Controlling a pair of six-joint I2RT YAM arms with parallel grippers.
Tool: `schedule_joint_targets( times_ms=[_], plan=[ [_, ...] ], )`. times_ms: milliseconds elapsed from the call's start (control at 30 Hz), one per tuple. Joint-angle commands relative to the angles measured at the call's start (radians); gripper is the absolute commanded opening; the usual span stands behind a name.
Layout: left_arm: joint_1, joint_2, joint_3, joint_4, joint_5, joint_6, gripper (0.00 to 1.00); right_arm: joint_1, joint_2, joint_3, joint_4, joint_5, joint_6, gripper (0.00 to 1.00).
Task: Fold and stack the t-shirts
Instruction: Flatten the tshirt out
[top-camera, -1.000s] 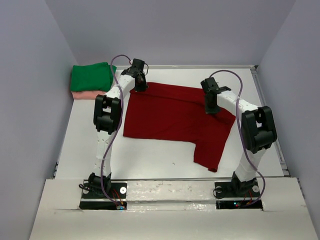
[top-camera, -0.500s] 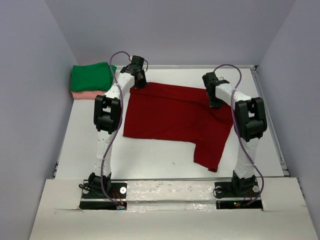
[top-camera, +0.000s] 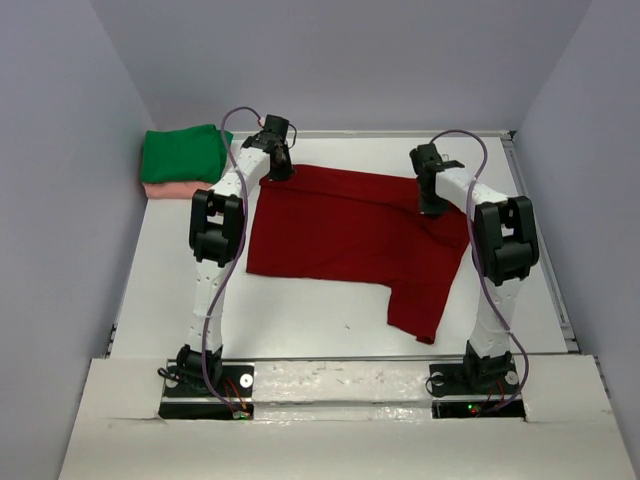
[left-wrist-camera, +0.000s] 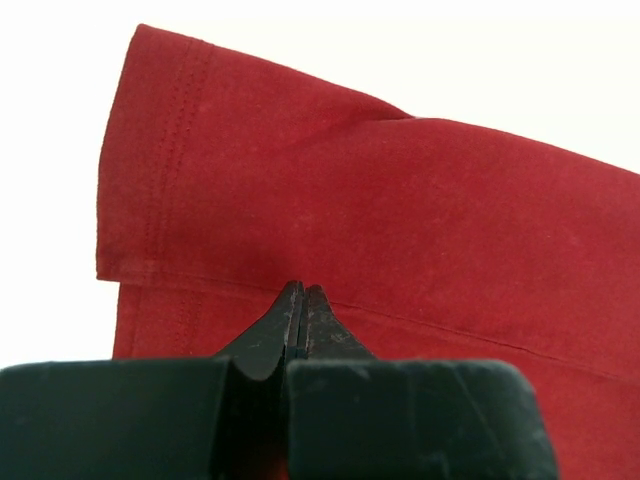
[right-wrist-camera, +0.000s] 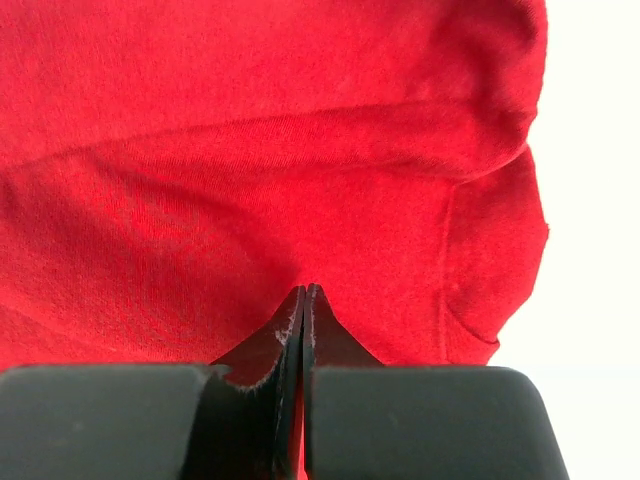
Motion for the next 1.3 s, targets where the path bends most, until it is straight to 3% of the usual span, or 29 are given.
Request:
schedule_joint_targets(
  times_ms=[0, 433, 700, 833, 867, 1000, 1133, 1267],
  plan=[
    [0.002, -0.016, 0.041, -0.027, -0.034, 0.021, 0.00, 0.005, -0.030, 0.067, -0.018, 0.047, -0.008, 0.00],
    [0.004, -0.042, 0.019, -0.046, -0.025, 0.016, 0.00, -0.044, 0.019, 0.042, -0.048, 0.119, 0.017, 0.00],
    [0.004, -0.085, -0.005, -0.023, -0.017, 0.016, 0.00, -0.044, -0.068, -0.036, 0.044, -0.080, 0.011, 0.00],
    [0.004, -0.080, 0.015, -0.049, -0.058, 0.024, 0.10, -0.044, -0.095, -0.027, 0.037, -0.030, 0.005, 0.27],
    [0.002, -0.076, 0.019, -0.055, -0.076, 0.027, 0.11, -0.044, -0.101, -0.025, 0.031, -0.027, 0.012, 0.29],
    [0.002, -0.069, 0.021, -0.069, -0.103, 0.027, 0.15, -0.044, -0.151, -0.067, 0.003, -0.031, 0.073, 0.36],
    [0.004, -0.079, 0.004, -0.049, -0.080, 0.014, 0.15, -0.044, -0.277, -0.191, 0.046, 0.013, 0.126, 0.37],
    [0.001, -0.083, -0.001, -0.043, -0.055, 0.005, 0.15, -0.044, -0.389, -0.306, 0.078, -0.046, 0.167, 0.36]
  ],
)
